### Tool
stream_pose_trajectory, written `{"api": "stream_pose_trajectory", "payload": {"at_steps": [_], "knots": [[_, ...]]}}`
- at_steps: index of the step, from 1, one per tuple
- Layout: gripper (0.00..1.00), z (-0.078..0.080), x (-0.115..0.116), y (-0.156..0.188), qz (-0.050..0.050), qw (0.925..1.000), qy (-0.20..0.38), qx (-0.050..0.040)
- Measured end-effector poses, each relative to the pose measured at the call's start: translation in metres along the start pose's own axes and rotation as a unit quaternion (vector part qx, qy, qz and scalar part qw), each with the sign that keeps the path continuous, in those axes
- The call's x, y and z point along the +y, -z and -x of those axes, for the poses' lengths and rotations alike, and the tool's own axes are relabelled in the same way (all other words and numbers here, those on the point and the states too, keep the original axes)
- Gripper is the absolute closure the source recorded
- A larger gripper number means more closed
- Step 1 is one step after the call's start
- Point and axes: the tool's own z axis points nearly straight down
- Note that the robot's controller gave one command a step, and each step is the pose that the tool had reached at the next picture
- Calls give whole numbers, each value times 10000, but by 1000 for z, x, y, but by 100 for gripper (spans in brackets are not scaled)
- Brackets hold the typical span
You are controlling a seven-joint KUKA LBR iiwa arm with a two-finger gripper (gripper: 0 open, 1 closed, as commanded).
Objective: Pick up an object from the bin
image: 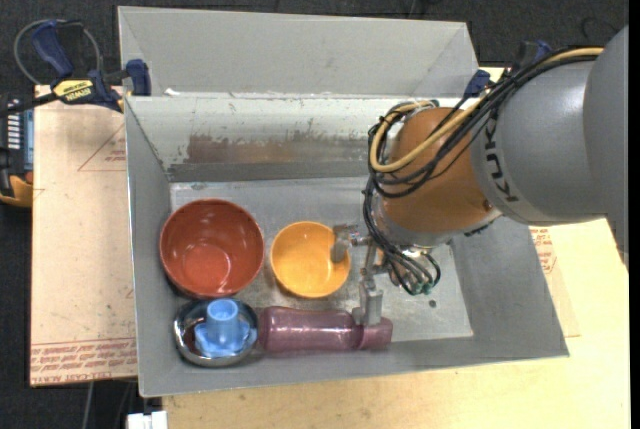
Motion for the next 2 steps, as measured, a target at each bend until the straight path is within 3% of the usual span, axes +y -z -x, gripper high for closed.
{"api": "stream_pose_trajectory", "payload": {"at_steps": [1,2], "knots": [[0,3,9,3,-31,9995,-310,-66],[0,13,16,-25,-19,9992,-366,-159]]}}
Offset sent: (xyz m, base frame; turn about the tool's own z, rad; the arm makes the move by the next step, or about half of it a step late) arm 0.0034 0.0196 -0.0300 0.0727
